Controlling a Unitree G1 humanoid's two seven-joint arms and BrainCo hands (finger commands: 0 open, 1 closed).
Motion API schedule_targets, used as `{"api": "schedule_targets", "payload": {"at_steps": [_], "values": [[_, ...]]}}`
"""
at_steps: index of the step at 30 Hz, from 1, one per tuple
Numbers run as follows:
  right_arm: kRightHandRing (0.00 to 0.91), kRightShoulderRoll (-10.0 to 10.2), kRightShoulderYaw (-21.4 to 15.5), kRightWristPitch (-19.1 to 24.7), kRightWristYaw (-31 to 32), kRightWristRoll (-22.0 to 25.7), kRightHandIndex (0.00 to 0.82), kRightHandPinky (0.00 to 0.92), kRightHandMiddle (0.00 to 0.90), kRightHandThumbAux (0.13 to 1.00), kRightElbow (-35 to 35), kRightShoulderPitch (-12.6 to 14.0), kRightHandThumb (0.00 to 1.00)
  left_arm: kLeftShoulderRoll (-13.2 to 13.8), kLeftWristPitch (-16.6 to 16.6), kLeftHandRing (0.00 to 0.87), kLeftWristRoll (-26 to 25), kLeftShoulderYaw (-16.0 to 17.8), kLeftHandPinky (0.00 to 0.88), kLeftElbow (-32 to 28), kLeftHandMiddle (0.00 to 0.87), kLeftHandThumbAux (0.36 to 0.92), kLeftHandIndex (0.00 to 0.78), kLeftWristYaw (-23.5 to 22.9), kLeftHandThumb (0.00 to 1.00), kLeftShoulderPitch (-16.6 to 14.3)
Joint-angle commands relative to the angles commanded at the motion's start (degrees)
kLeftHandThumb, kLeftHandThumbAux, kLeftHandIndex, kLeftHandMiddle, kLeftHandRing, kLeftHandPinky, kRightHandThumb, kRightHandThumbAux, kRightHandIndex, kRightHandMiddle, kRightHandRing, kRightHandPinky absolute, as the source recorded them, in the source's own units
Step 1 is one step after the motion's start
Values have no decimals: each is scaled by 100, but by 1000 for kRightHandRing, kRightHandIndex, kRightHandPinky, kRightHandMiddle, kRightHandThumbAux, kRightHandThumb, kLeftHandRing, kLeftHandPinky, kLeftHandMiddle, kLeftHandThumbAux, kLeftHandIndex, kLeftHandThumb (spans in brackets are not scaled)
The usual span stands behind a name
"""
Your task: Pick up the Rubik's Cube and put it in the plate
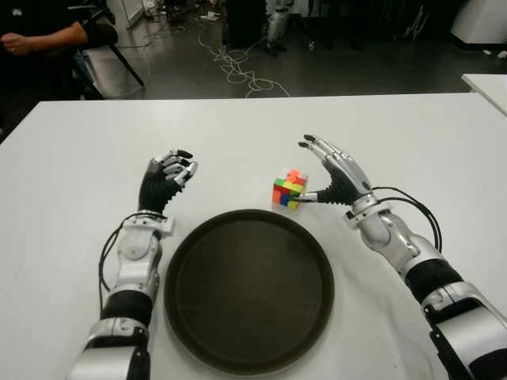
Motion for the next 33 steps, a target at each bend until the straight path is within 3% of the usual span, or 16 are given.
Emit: {"api": "schedule_targets", "payload": {"at_steps": [11,22,28,33], "values": [[126,-72,126,181,21,-190,25,122,97,580,-155,-11,6,25,63,733,-13,-5,764,-52,575,662,414,-48,843,28],[56,-49,321,2011,378,-722,13,103,34,610,-930,172,26,16,131,740,-40,17,770,-86,584,661,419,-77,845,38],[69,-37,383,2559,590,-776,12,143,34,613,-1168,220,38,13,147,743,-34,9,774,-72,586,661,419,-80,845,23],[85,-38,413,2730,589,-757,9,156,43,610,-1277,257,37,8,124,738,-29,6,766,-64,577,661,416,-69,844,20]]}}
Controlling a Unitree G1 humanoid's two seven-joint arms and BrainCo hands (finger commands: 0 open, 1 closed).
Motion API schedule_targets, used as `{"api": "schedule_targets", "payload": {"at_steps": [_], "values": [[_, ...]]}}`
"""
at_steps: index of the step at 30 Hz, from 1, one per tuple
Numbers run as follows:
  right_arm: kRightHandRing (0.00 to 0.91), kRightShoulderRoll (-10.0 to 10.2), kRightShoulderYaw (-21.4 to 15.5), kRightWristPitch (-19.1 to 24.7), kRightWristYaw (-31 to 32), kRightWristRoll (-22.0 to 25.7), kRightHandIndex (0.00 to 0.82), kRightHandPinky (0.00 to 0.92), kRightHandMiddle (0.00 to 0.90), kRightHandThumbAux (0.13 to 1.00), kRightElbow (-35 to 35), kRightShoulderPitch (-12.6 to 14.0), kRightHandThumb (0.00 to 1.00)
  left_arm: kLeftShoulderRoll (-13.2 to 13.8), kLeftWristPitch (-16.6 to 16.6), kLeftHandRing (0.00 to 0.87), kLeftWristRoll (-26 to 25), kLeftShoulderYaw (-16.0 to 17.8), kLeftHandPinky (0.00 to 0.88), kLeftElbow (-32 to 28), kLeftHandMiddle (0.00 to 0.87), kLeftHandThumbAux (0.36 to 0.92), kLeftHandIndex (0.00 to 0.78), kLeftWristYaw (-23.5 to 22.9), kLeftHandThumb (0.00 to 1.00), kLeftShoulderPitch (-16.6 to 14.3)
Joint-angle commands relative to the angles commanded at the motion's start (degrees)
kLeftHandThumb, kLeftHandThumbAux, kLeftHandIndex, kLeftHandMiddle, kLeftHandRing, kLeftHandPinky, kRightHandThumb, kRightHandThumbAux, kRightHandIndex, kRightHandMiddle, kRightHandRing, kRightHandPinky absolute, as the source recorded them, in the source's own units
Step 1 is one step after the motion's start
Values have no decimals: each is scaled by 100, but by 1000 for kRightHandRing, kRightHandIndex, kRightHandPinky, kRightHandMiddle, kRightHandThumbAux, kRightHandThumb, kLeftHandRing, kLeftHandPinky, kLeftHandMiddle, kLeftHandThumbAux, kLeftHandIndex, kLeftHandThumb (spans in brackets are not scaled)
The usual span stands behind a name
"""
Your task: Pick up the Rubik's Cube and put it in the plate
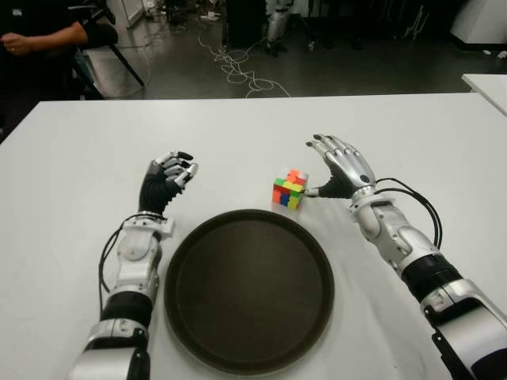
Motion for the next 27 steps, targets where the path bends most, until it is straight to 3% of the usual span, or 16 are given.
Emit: {"api": "schedule_targets", "payload": {"at_steps": [27], "values": [[118,41,58,201,-16,36,24,214,59,621,-58,20,22,-22,40,748,15,-3,783,-24,583,661,417,51,845,-13]]}}
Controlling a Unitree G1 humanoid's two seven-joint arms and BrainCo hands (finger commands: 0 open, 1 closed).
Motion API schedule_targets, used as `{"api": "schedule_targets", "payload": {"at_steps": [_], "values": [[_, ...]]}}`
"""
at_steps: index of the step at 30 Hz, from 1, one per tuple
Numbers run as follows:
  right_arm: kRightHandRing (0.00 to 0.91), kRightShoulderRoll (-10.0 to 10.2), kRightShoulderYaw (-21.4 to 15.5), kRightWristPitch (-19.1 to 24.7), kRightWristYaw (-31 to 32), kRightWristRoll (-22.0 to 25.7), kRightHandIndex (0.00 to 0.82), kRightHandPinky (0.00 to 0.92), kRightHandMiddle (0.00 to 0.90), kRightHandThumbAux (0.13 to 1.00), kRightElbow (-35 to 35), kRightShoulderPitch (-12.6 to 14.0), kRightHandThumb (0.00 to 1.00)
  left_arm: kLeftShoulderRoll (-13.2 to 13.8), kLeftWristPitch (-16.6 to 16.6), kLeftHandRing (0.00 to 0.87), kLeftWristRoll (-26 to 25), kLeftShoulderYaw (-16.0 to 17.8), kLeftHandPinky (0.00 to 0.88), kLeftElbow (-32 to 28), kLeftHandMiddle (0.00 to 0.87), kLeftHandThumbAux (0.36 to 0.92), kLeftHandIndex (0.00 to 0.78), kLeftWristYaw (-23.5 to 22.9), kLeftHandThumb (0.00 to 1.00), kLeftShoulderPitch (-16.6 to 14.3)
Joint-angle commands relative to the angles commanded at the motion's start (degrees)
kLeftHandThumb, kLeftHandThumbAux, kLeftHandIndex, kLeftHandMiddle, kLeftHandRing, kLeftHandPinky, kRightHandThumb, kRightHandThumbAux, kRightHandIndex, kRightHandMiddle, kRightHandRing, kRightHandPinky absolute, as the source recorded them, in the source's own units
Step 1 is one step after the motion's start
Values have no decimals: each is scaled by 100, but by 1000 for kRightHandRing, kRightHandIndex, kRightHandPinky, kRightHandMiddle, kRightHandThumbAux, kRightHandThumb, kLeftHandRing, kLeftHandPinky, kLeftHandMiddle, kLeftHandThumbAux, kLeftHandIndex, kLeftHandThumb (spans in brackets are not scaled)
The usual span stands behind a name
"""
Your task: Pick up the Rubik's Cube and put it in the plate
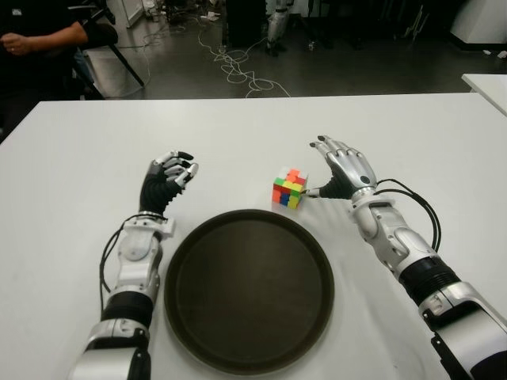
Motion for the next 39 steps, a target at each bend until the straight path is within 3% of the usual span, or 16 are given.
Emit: {"api": "schedule_targets", "payload": {"at_steps": [15,39], "values": [[61,-151,8,-64,263,-36,6,124,42,623,-647,246,26,-10,20,735,-3,-10,770,38,577,660,418,-36,845,-35],[88,-161,-21,-37,533,-6,12,143,61,634,-943,378,24,13,-23,735,-1,1,765,99,576,661,417,-101,844,-52]]}}
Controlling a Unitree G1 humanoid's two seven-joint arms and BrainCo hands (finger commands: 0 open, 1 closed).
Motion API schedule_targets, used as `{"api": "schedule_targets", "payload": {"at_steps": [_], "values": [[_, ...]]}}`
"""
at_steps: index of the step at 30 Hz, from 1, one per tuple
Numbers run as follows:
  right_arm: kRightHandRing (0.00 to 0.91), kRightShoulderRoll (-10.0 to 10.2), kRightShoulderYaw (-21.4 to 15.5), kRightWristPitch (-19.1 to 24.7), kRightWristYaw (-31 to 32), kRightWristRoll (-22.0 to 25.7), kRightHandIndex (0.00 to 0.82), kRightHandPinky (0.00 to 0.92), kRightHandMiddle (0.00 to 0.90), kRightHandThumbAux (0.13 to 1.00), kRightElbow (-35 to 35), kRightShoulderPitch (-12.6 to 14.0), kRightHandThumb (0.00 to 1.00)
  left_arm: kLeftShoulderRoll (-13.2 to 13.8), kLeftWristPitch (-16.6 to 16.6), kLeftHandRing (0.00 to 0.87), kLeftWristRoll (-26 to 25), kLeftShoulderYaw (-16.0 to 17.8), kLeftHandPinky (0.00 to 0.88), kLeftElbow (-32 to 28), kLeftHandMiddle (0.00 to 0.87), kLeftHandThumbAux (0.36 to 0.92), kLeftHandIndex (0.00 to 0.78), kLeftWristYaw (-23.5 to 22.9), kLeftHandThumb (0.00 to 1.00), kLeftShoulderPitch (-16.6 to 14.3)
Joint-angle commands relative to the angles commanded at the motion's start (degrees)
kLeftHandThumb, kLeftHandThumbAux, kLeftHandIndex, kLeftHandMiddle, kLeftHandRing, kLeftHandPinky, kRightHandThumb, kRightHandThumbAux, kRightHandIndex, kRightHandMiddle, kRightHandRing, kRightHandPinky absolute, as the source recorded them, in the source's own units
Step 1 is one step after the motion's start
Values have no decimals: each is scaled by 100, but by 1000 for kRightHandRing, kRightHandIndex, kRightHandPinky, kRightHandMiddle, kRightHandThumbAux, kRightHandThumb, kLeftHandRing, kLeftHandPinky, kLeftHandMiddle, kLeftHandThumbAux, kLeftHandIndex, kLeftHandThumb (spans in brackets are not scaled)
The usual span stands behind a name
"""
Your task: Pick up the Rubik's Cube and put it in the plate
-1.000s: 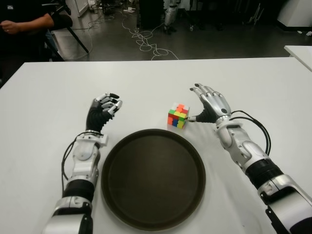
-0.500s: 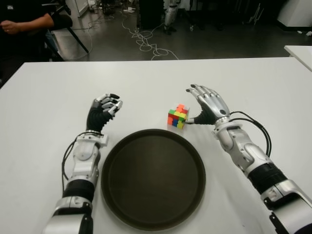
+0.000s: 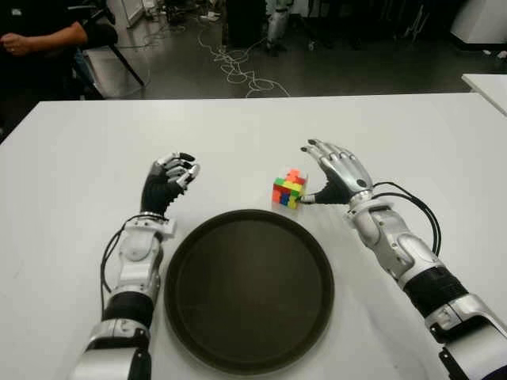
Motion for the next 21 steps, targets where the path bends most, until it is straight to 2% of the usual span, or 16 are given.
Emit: {"api": "schedule_targets", "payload": {"at_steps": [10,21], "values": [[68,-132,99,137,452,-138,17,112,64,615,-282,24,0,15,8,738,40,14,773,71,576,661,415,57,844,-37],[48,-251,159,169,667,-208,19,105,46,620,-591,86,0,-15,20,736,7,29,769,29,578,660,418,50,845,-29]]}}
